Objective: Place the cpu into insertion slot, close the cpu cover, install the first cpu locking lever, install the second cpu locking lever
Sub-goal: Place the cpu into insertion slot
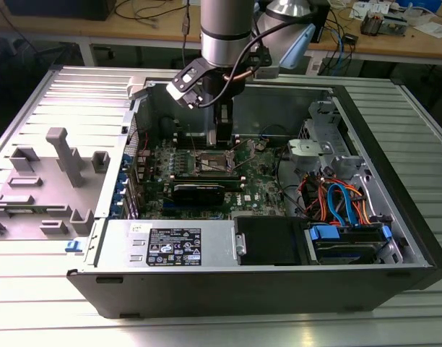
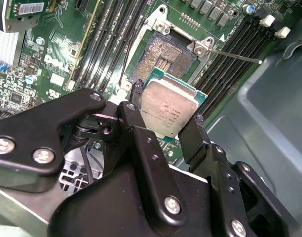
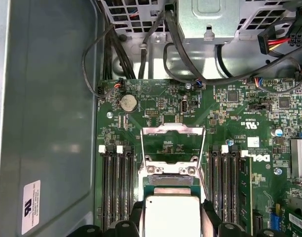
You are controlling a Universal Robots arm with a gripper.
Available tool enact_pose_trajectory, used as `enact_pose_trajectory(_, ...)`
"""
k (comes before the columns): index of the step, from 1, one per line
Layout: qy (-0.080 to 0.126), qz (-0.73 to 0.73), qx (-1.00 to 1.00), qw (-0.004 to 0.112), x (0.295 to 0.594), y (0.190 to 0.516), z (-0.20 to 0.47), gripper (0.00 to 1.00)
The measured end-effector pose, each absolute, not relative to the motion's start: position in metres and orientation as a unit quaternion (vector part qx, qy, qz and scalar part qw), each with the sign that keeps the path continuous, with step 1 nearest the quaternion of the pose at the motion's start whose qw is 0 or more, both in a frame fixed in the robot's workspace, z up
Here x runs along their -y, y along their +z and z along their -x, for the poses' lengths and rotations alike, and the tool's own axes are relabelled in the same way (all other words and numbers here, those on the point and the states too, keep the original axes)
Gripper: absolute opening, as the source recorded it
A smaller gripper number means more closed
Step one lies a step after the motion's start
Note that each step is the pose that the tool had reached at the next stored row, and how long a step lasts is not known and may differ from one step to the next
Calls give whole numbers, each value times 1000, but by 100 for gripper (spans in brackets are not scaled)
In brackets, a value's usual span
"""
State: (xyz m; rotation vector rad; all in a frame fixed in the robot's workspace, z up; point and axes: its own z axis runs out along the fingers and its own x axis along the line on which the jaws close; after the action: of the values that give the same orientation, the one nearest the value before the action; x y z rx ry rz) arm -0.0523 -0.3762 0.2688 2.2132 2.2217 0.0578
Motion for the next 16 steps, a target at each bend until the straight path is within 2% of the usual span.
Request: enact_pose_trajectory(16, 19, -708, -706, 2, 376, 258, 64, 54)
